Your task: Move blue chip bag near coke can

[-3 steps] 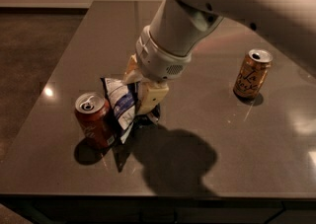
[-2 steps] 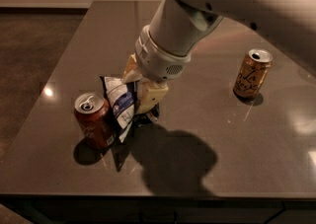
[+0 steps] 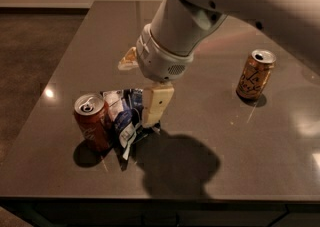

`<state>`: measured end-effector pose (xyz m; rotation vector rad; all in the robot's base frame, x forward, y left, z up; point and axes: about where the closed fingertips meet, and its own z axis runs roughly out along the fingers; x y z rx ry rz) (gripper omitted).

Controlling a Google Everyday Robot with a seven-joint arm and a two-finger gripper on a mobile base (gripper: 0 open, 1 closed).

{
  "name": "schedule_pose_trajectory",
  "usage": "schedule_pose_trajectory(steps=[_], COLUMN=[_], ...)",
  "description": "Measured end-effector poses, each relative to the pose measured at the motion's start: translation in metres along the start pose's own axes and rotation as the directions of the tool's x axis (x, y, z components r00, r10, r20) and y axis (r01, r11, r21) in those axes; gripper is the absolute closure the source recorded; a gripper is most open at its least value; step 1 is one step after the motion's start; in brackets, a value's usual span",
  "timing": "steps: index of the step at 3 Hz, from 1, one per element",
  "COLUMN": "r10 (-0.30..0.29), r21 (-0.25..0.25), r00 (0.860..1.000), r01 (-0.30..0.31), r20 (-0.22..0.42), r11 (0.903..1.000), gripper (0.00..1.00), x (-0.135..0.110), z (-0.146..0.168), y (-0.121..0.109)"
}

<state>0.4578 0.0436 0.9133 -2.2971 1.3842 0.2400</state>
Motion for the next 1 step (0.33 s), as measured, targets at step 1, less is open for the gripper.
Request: schedule_pose_trajectory(steps=[1], r10=[0.000], r21=[0.000], r00=[1.000], r01=[0.000], r20=[0.000], r11=[1.0000], gripper=[0.00], x=[-0.0001], z=[-0.0001], y=[0.0000])
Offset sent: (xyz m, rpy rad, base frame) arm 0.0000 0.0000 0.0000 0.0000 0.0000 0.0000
